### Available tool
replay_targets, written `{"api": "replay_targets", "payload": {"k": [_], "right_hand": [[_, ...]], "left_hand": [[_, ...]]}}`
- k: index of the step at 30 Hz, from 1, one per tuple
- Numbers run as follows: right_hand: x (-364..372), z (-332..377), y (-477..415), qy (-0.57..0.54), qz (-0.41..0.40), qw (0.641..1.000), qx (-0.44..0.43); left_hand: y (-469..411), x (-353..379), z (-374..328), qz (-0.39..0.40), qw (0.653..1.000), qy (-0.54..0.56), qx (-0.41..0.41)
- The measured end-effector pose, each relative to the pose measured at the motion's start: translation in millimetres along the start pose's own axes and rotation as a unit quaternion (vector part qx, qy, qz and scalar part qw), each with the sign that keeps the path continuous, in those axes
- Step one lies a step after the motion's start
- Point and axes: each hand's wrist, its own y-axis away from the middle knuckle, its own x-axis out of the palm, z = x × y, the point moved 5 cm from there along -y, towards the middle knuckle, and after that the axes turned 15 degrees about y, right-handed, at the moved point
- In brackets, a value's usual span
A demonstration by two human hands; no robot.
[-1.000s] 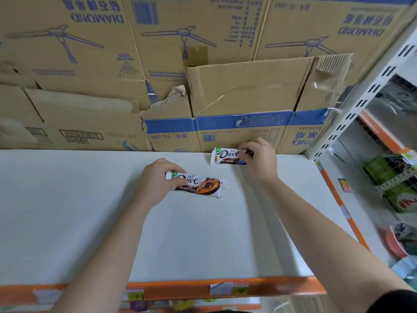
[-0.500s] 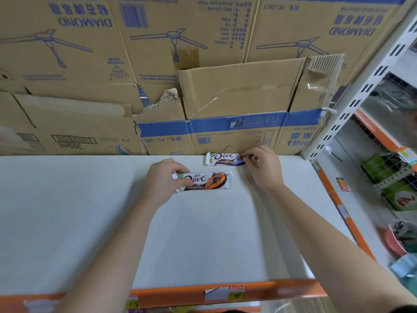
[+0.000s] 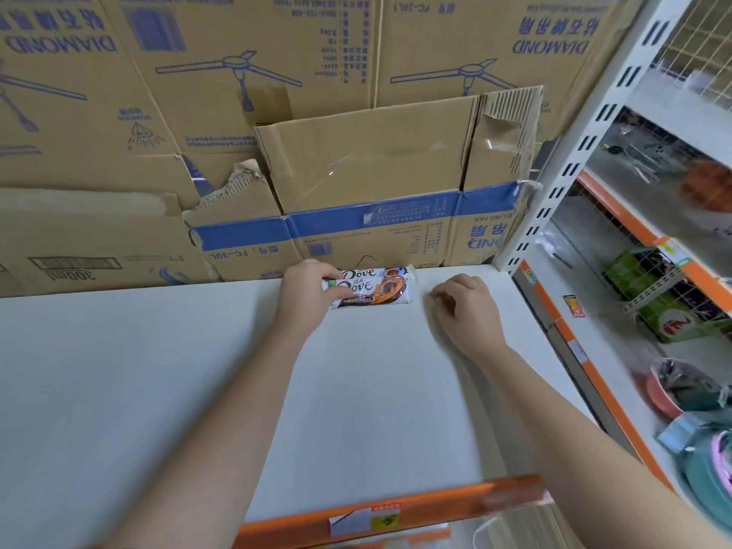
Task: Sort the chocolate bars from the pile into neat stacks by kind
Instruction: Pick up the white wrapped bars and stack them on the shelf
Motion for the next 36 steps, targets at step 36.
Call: {"api": "replay_targets", "payload": {"k": [36], "right_hand": [[15.2, 25.4, -50.6, -0.256, 0.035, 0.963, 0.073]], "left_hand": [[4.8, -14.5, 7.4, -0.04, 0.999, 0.002, 0.019]]}}
